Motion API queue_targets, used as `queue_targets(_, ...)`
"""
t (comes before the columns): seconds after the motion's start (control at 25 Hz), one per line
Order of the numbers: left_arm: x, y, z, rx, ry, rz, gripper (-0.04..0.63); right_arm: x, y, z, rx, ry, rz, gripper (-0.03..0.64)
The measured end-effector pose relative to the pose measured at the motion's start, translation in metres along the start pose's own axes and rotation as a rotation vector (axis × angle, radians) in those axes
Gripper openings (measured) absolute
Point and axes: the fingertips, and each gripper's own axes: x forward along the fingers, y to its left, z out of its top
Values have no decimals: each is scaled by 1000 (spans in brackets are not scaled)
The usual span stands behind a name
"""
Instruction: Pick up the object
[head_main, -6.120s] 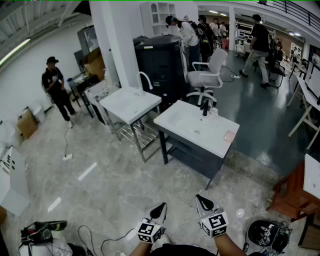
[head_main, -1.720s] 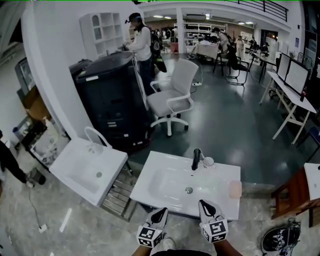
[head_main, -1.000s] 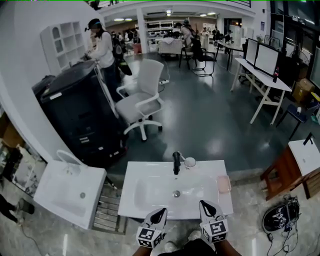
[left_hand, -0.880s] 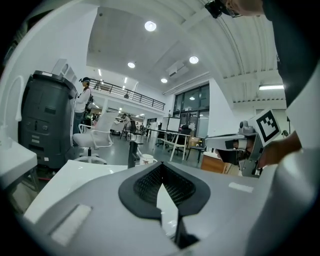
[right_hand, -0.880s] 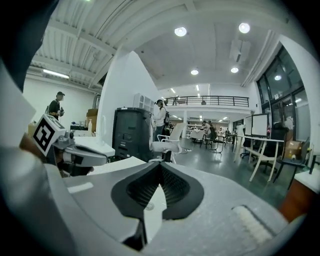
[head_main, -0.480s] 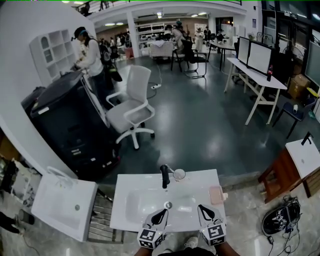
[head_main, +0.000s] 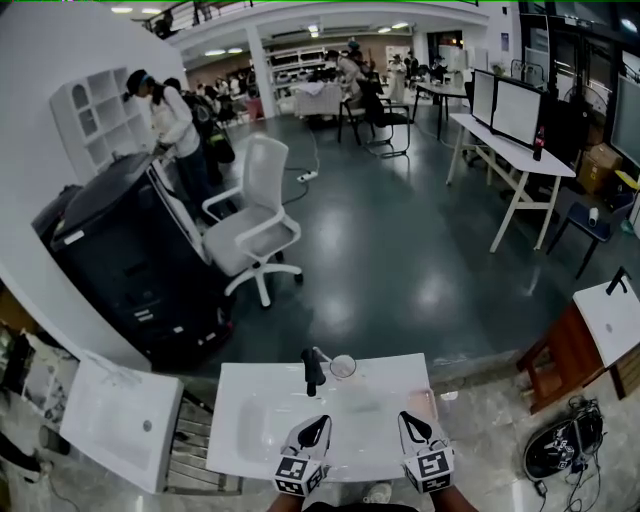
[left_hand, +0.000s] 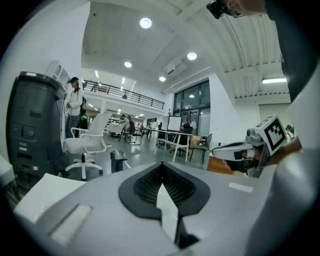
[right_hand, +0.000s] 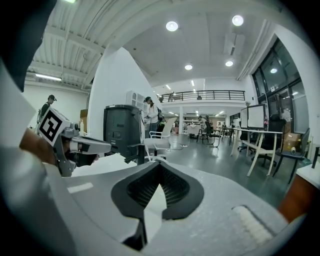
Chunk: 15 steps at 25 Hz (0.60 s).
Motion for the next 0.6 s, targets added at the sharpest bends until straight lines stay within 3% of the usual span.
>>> queue_targets(0.24, 8, 10, 2, -2, 26, 16, 18, 17, -6, -6, -19, 22, 24, 3)
queue_targets(0.48, 7, 24, -8, 17, 39, -2, 18, 29, -7, -11, 13, 49, -25, 3)
queue_targets(0.6, 2, 30, -14, -5, 96, -10, 18, 33, -5, -16, 31, 67, -46, 3)
